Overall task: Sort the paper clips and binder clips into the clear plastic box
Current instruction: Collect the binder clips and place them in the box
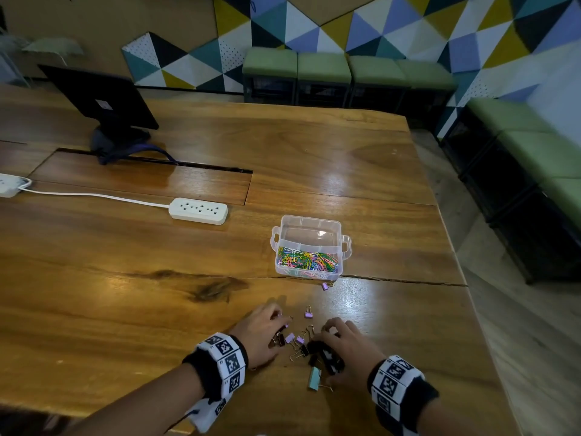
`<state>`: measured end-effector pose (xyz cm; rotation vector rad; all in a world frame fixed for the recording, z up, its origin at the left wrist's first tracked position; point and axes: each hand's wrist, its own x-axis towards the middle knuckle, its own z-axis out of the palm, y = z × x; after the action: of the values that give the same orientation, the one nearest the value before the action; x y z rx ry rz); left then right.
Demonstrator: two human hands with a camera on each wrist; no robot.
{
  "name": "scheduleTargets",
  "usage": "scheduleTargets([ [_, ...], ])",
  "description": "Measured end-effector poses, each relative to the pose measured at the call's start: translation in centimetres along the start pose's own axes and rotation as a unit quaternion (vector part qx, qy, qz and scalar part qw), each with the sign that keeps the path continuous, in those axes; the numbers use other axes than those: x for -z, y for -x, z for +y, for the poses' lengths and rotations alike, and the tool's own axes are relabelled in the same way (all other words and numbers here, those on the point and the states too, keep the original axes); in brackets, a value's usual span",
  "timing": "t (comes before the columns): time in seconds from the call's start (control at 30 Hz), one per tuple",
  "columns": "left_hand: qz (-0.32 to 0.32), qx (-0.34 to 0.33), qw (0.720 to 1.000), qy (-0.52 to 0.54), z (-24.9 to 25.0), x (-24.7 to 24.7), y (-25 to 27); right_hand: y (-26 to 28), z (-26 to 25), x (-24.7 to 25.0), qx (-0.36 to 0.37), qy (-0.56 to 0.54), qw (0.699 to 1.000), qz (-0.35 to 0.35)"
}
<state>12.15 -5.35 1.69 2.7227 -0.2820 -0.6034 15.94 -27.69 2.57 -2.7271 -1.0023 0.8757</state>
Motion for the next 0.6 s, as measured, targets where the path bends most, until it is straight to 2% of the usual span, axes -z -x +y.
scheduleTargets([
  [0.13,0.031,0.003,0.999,0.01,0.1,-0.8,-0.2,-0.5,-0.6,0.3,-0.023,0.013,1.0,-0.001],
  [0.4,-0.01,0.048,0.997,0.053,0.7,0.1,-2.1,-1.8,-2.1,0.7,-0.063,0.051,0.997,-0.02],
  [0.6,-0.034,0.047,0.998,0.033,0.7,0.6,-2.8,-2.2,-2.4,1.1,-0.067,0.058,0.996,0.007],
])
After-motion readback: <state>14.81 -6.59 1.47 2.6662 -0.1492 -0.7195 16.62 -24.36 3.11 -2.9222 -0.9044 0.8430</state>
